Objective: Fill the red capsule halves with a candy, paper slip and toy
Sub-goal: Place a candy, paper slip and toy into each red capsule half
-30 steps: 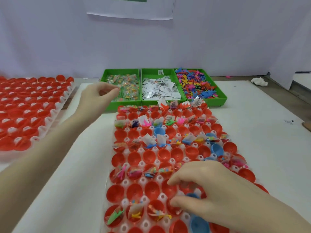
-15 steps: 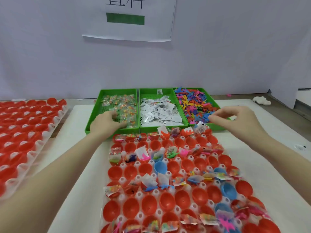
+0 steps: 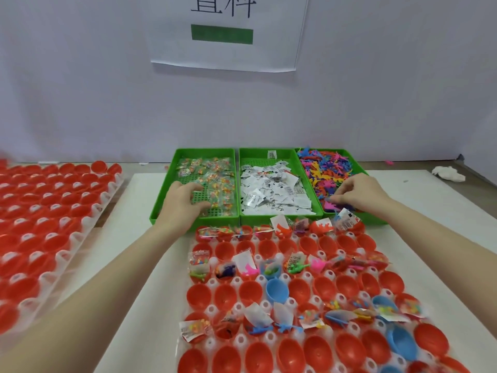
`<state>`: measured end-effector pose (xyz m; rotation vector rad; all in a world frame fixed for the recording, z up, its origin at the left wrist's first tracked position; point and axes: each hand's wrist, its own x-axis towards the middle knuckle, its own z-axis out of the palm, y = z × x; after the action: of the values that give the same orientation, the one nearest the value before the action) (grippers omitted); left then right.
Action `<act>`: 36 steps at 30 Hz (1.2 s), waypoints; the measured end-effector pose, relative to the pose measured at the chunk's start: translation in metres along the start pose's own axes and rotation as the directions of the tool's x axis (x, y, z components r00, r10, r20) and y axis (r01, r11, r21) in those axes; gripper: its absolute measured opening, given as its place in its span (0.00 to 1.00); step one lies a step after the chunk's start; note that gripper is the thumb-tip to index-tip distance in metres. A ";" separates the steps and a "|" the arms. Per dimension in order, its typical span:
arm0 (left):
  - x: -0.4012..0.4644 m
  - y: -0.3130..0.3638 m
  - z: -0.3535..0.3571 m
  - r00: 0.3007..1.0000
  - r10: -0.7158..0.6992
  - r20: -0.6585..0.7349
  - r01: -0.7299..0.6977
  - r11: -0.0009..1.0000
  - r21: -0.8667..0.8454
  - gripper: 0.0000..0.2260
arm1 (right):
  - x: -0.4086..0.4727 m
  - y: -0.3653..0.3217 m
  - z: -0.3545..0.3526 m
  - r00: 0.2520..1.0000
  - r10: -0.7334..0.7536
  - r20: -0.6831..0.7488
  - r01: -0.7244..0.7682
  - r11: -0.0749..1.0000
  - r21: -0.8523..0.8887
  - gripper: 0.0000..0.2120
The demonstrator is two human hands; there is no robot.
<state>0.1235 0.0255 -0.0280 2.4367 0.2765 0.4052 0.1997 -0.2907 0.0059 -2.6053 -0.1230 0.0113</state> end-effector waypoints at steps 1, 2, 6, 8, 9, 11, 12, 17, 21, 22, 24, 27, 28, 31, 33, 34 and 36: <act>0.000 0.000 -0.001 1.000 -0.011 0.003 0.011 1.000 -0.001 0.22 | -0.001 -0.001 0.001 0.999 -0.014 -0.050 0.015 1.000 0.026 0.08; 0.000 -0.001 -0.002 1.000 -0.022 0.006 0.022 1.000 0.000 0.23 | -0.002 -0.001 0.001 0.992 -0.026 -0.122 0.035 0.997 0.071 0.08; 0.000 -0.001 -0.002 0.999 -0.013 -0.046 0.012 1.000 -0.020 0.19 | -0.004 -0.010 0.001 0.946 0.048 -0.321 0.065 0.941 0.333 0.05; 0.000 -0.002 -0.003 0.999 -0.021 -0.040 0.019 0.998 -0.058 0.17 | -0.005 -0.017 0.002 0.956 0.103 -0.275 0.061 0.847 0.528 0.06; 0.000 -0.002 -0.003 0.999 -0.031 -0.034 0.028 0.996 -0.083 0.16 | -0.006 -0.022 0.003 0.964 0.104 -0.243 0.064 0.800 0.596 0.06; 0.000 -0.002 -0.005 0.998 -0.049 -0.046 0.042 0.989 -0.139 0.13 | -0.006 -0.033 0.005 0.982 0.057 -0.182 0.061 0.810 0.583 0.07; -0.001 -0.001 -0.006 0.996 -0.057 -0.072 0.043 0.984 -0.172 0.11 | -0.005 -0.039 0.007 0.990 0.023 -0.143 0.055 0.855 0.516 0.08; -0.015 0.015 -0.017 0.955 -0.125 -0.271 0.012 0.924 -0.383 0.09 | -0.004 -0.074 0.024 0.987 -0.141 0.079 0.133 0.987 0.093 0.15; -0.040 0.035 -0.030 0.962 -0.107 -0.249 -0.055 0.821 -0.568 0.09 | -0.003 -0.090 0.044 0.969 -0.182 0.165 0.201 0.974 -0.102 0.25; -0.046 0.040 -0.032 0.963 -0.110 -0.245 -0.062 0.796 -0.602 0.09 | -0.003 -0.094 0.048 0.971 -0.166 0.172 0.193 0.969 -0.154 0.27; -0.059 0.049 -0.034 0.968 -0.127 -0.216 -0.052 0.743 -0.667 0.07 | -0.004 -0.098 0.057 0.978 -0.131 0.161 0.160 0.970 -0.183 0.28; -0.074 0.060 -0.033 0.978 -0.108 -0.179 -0.051 0.708 -0.705 0.06 | -0.003 -0.099 0.065 0.991 -0.119 0.061 0.128 0.978 -0.167 0.16; -0.077 0.063 -0.032 0.981 -0.100 -0.168 -0.051 0.701 -0.711 0.05 | -0.003 -0.100 0.065 0.992 -0.120 0.038 0.125 0.980 -0.153 0.13; -0.078 0.066 -0.027 0.982 -0.087 -0.168 -0.049 0.741 -0.670 0.04 | -0.004 -0.101 0.062 0.990 -0.133 0.040 0.134 0.990 -0.044 0.14; -0.071 0.062 -0.025 0.973 -0.107 -0.203 -0.046 0.776 -0.630 0.05 | -0.006 -0.101 0.057 0.989 -0.148 0.005 0.148 0.989 0.008 0.15; -0.065 0.059 -0.023 0.967 -0.126 -0.221 -0.036 0.791 -0.611 0.06 | -0.007 -0.101 0.054 0.988 -0.154 -0.019 0.154 0.988 0.008 0.15; -0.051 0.053 -0.020 0.954 -0.172 -0.245 0.000 0.819 -0.574 0.05 | -0.009 -0.100 0.047 0.986 -0.154 -0.060 0.155 0.988 0.003 0.13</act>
<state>0.0737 -0.0187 0.0094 1.7637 0.3334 0.6942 0.1811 -0.1819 0.0159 -2.5782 -0.3022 -0.1214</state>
